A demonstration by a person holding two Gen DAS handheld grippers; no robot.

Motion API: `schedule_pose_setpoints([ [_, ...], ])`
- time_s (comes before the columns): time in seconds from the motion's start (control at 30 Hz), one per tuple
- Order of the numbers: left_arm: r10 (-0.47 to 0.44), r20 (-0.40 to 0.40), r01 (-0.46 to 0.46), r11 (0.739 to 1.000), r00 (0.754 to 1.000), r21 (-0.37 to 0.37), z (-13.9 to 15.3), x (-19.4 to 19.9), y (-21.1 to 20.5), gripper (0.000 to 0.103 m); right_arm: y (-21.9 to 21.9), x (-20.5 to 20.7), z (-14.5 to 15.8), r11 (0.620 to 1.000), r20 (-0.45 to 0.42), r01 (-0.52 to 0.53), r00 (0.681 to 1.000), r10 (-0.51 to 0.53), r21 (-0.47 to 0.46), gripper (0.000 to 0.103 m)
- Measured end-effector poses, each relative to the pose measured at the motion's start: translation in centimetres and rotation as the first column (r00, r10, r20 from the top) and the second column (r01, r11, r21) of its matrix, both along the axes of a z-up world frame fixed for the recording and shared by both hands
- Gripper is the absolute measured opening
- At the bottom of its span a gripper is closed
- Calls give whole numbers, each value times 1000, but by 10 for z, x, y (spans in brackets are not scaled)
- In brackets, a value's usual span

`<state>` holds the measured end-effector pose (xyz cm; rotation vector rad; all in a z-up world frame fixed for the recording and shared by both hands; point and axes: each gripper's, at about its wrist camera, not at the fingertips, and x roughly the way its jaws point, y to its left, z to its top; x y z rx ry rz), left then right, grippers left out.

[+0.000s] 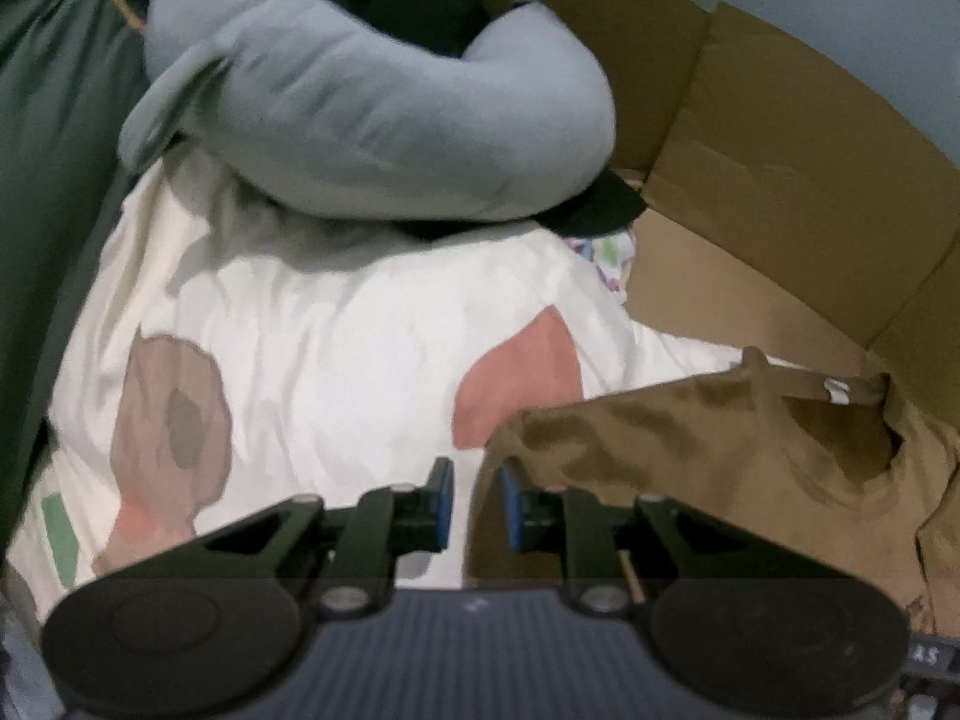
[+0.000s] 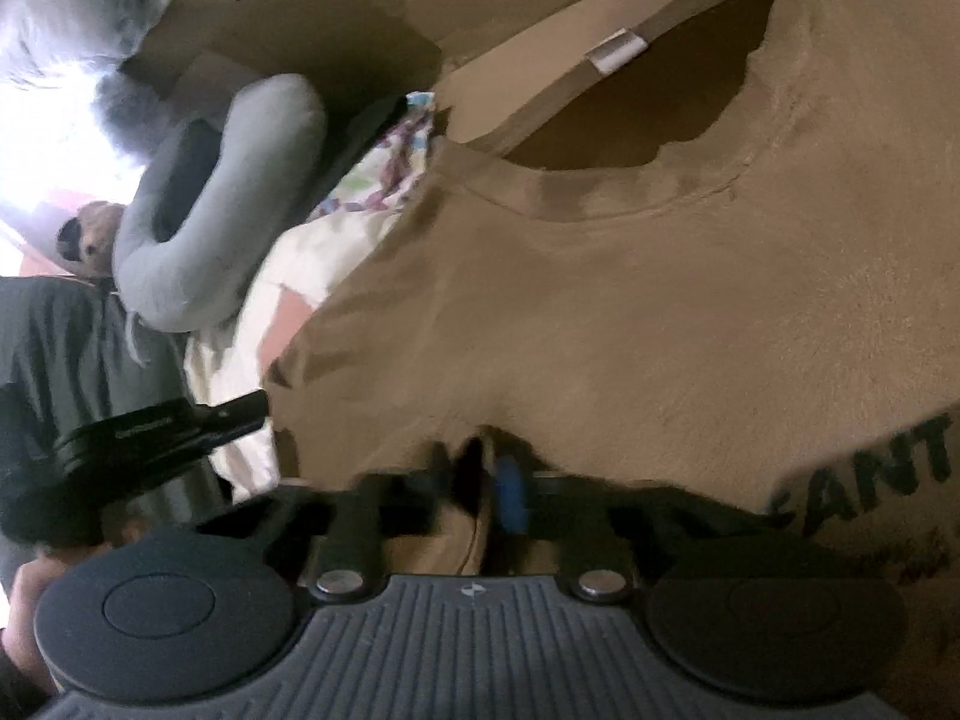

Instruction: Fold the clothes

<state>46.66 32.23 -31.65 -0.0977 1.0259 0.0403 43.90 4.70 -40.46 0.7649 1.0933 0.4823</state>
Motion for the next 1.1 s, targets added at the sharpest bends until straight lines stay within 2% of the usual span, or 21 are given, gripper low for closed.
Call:
schedule_pose_setpoints([
  [0.13, -18, 7, 18, 999, 1000, 30, 1, 2, -5, 18, -1, -5, 13, 1000, 74, -22, 997, 23, -14, 1],
  [0.27, -39, 15, 38, 998, 999, 40, -3, 3, -8, 18, -2, -12, 17, 999, 103, -9, 995, 13, -42, 1],
  [0.47, -108, 1, 107, 992, 994, 73, -6, 3, -19, 20, -11, -17, 6, 998, 74, 17, 997, -13, -56, 1],
  [0.6, -112, -2, 112, 990, 994, 84, -10, 9, -26, 20, -11, -19, 2, 998, 56, 19, 998, -16, -54, 1],
  [0.7, -100, -16, 101, 988, 995, 117, -17, 14, -30, 21, -8, -18, 4, 998, 57, 10, 998, -6, -62, 1],
  [0.9, -82, -2, 81, 976, 997, 204, -22, 12, -34, 15, -7, -12, 11, 997, 79, 3, 997, 3, -78, 1],
  [1.0, -76, -3, 75, 975, 997, 211, -21, 11, -32, 15, -10, -8, 10, 995, 59, 7, 998, -1, -102, 4],
  [1.07, -71, -3, 70, 975, 997, 209, -17, 9, -32, 20, -17, -9, 8, 997, 39, 35, 999, -32, -72, 5],
  [1.1, -67, -2, 66, 976, 998, 209, -14, 7, -31, 22, -19, -11, 9, 997, 40, 39, 999, -36, -69, 11],
])
